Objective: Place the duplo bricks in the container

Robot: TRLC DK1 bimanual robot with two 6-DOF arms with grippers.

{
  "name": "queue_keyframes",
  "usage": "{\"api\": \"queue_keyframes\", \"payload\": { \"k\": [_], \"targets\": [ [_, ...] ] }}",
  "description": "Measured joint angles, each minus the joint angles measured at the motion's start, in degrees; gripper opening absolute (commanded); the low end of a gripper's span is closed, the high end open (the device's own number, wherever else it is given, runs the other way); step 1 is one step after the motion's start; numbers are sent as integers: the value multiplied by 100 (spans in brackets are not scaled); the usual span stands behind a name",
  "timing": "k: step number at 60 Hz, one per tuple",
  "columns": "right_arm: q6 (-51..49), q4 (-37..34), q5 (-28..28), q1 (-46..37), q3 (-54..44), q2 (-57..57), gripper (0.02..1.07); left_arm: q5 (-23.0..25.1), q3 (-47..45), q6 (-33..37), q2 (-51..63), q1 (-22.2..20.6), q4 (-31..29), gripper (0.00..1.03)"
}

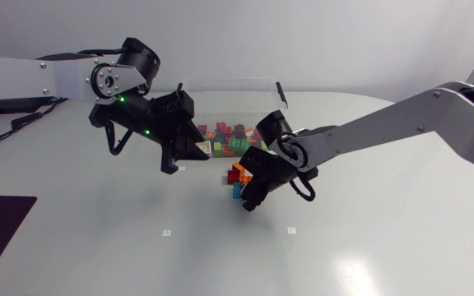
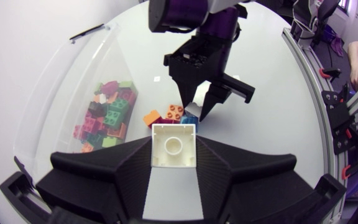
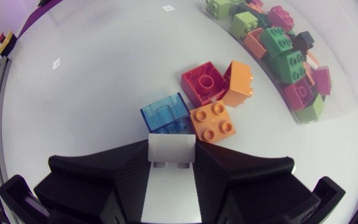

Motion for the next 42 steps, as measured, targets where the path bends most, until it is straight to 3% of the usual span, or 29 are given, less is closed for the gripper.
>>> {"api": "queue_keyframes", "payload": {
  "k": [21, 42],
  "targets": [
    [-66, -332, -9, -586, -188, -1169, 20, -439, 1443, -1478, 619, -81, 896, 23],
    [-66, -514, -136, -859, 140, -1674, 20, -903, 2959, -2492, 1921, -61, 986, 24]
  ]
}}
